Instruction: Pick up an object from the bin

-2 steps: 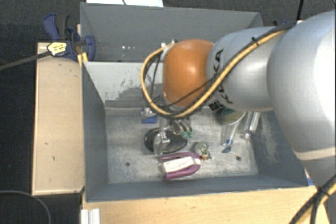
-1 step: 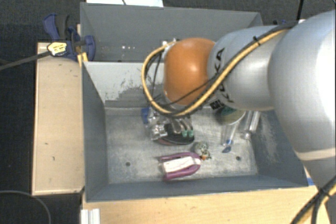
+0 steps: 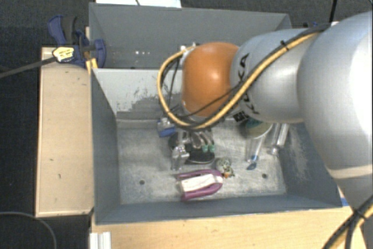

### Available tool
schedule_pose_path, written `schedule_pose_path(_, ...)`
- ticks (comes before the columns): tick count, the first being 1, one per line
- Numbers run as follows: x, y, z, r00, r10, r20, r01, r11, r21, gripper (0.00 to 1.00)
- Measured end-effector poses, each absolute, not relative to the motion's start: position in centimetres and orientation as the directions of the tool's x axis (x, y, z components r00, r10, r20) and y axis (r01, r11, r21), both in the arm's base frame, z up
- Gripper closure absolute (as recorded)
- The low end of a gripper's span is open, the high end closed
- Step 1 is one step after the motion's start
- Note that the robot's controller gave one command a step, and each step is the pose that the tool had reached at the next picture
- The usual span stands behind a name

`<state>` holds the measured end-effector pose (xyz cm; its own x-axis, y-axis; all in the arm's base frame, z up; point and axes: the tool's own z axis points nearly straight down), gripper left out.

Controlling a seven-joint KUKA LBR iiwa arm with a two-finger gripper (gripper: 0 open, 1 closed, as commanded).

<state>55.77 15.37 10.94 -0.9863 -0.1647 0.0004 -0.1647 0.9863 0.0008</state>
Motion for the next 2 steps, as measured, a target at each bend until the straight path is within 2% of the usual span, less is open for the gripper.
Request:
schedule_pose_path(1,57.0,13.6,9.9,-0.986,-0.168,-0.013,-0.168,0.986,0.003,0.0)
schedule_pose_path(2,57.2,10.3,8.6,-0.986,-0.168,-0.005,-0.168,0.986,0.003,0.0)
